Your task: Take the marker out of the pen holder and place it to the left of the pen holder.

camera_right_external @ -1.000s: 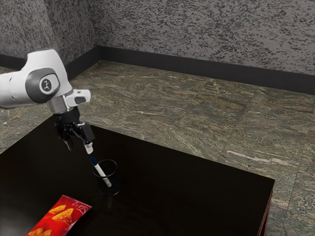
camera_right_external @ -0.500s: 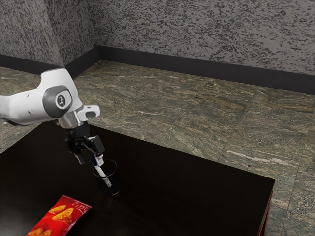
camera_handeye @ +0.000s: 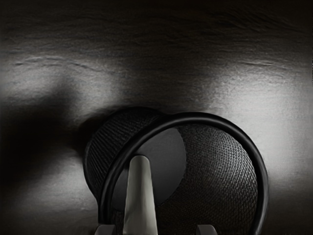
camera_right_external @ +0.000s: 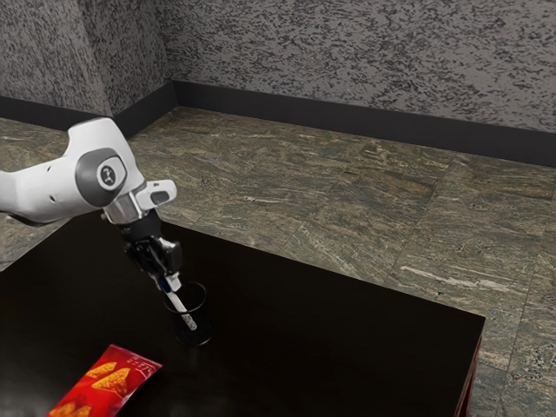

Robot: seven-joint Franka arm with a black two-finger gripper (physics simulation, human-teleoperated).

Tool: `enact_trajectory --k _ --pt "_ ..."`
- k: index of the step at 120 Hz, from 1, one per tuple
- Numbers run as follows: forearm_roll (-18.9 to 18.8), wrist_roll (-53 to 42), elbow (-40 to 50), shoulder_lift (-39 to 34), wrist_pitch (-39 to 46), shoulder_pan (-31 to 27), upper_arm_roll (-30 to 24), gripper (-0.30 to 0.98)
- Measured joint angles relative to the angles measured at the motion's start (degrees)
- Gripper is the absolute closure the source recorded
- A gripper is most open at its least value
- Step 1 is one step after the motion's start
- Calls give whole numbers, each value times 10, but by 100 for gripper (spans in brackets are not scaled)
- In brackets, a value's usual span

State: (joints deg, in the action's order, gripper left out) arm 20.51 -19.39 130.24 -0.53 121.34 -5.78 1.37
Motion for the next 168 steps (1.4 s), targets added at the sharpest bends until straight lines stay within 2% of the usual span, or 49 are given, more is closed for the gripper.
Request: enact_trajectory --k 13,27,45,61,74,92,115,136,168 --pt "0 -1 0 -1 -1 -4 -5 67" --pt "-3 -1 0 -6 -2 -1 -6 72" --pt "-12 1 -24 -66 -43 17 -4 76" --pt "-58 4 -121 -71 -135 16 23 77" --pt "-119 11 -227 -11 -236 11 41 78" --pt "-191 21 -346 120 -373 11 61 79" --pt "-277 35 -451 256 -509 12 64 79" --pt "-305 44 -477 340 -562 12 64 79" --pt "-312 53 -490 417 -586 12 64 79"
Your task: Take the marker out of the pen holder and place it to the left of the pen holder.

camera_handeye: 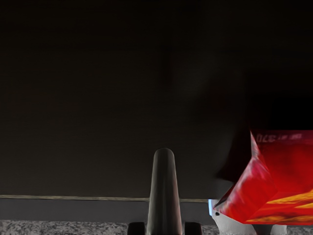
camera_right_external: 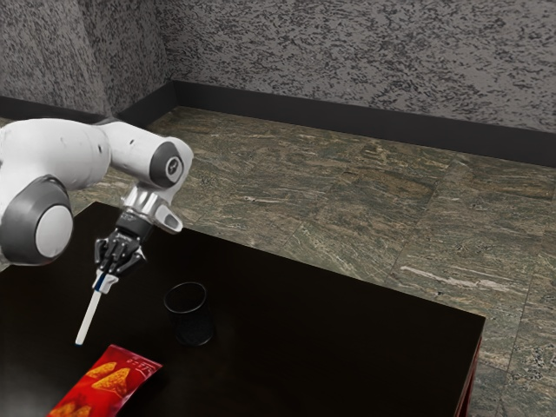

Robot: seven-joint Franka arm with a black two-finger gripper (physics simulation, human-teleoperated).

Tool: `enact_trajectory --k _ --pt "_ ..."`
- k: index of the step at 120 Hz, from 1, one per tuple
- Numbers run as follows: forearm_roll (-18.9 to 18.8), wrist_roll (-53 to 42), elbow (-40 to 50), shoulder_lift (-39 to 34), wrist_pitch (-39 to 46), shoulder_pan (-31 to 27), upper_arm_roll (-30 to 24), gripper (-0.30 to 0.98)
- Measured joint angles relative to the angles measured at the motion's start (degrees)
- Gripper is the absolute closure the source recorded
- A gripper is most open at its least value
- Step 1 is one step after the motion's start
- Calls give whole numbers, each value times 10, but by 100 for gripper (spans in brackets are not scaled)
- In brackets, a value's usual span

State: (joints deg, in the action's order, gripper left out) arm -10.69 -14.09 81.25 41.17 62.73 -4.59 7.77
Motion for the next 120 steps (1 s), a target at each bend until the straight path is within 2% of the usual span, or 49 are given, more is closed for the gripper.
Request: enact_trajectory --k 27,37,57,71,77,90,98,107,120 --pt "0 5 -1 21 0 0 0 78" --pt "1 7 -8 30 1 0 0 74" --pt "5 12 -11 34 1 0 0 54" --pt "7 14 -15 27 1 0 -2 32" --pt "8 15 -8 -21 6 1 -16 25" --pt "21 13 65 -256 61 2 -76 15" --pt "41 12 87 -361 99 4 -87 11" --pt "63 10 89 -405 128 8 -90 8" --pt "91 8 80 -413 158 18 -90 5"
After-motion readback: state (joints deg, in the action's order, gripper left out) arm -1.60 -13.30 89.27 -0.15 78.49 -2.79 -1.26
